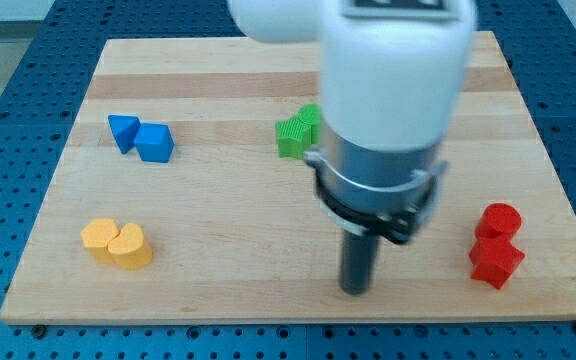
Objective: Push the red star diagonally top left to the red circle
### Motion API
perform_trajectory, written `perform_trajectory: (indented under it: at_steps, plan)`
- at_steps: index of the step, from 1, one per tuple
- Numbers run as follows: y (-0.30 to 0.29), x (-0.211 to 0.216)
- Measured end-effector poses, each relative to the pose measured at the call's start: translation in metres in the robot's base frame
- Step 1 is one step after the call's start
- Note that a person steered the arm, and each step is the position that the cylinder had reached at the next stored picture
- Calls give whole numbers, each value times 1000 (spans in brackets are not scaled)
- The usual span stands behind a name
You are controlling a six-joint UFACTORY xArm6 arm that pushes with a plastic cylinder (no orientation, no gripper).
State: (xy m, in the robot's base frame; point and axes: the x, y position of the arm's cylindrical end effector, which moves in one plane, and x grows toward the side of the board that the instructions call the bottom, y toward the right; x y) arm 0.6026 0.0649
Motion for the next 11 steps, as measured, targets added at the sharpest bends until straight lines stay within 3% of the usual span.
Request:
perform_trajectory:
  at_steps: [2, 5, 11]
  plan:
    - [94, 13]
    - [142, 14]
    - [95, -75]
